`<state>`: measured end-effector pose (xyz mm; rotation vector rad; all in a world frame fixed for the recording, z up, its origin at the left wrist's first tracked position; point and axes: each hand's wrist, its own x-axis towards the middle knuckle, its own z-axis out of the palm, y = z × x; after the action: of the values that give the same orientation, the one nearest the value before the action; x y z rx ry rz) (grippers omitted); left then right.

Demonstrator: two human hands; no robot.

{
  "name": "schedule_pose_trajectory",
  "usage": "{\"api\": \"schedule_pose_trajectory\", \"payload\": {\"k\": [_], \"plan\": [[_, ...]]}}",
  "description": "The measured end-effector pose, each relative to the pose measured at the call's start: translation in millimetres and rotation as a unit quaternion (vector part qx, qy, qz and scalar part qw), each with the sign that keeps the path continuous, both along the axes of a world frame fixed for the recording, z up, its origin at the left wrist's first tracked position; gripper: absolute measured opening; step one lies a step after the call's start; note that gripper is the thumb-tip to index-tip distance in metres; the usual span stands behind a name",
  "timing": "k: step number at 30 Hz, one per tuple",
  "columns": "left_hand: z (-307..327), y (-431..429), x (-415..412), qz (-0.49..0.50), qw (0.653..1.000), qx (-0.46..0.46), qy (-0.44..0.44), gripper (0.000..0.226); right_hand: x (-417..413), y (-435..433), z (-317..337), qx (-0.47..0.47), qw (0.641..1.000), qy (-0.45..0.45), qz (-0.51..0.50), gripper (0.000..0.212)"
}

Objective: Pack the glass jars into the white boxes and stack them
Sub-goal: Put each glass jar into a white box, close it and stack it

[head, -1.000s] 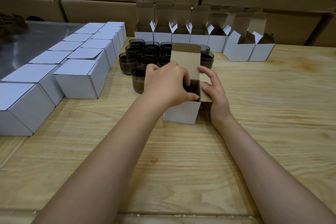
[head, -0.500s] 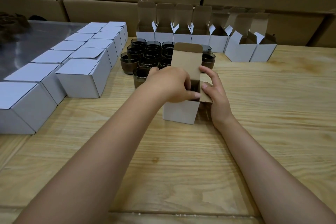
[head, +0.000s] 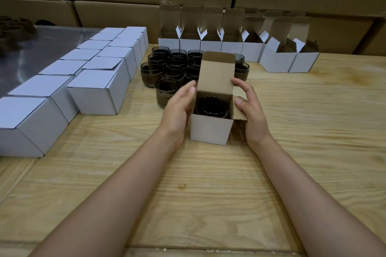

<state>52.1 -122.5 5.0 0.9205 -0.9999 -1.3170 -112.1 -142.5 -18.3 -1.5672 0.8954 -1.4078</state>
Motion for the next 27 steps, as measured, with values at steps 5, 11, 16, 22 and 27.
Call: {"api": "schedule_pose_trajectory", "payload": {"k": [5,11,16,22,27], "plan": [[-6,-3,-8,-0.012,1.0,0.006,0.016,0.038,2,4,2,0.01,1.0,-0.006,-0.014,0.045],[-11,-4,-13,0.031,0.999,-0.003,0.01,0.031,19,9,2,0.102,0.975,-0.198,0.008,0.049],[-14,-5,-13,0.021,1.0,-0.008,0.021,0.025,22,8,4,0.119,0.968,-0.22,0.008,0.054],[-13,-6,-11,0.009,0.999,-0.003,0.05,0.027,19,8,3,0.158,0.948,-0.273,0.047,0.052],[-13,-7,-10,-0.011,0.997,-0.008,0.076,0.029,23,12,7,0.137,0.966,-0.211,0.063,0.046]]}}
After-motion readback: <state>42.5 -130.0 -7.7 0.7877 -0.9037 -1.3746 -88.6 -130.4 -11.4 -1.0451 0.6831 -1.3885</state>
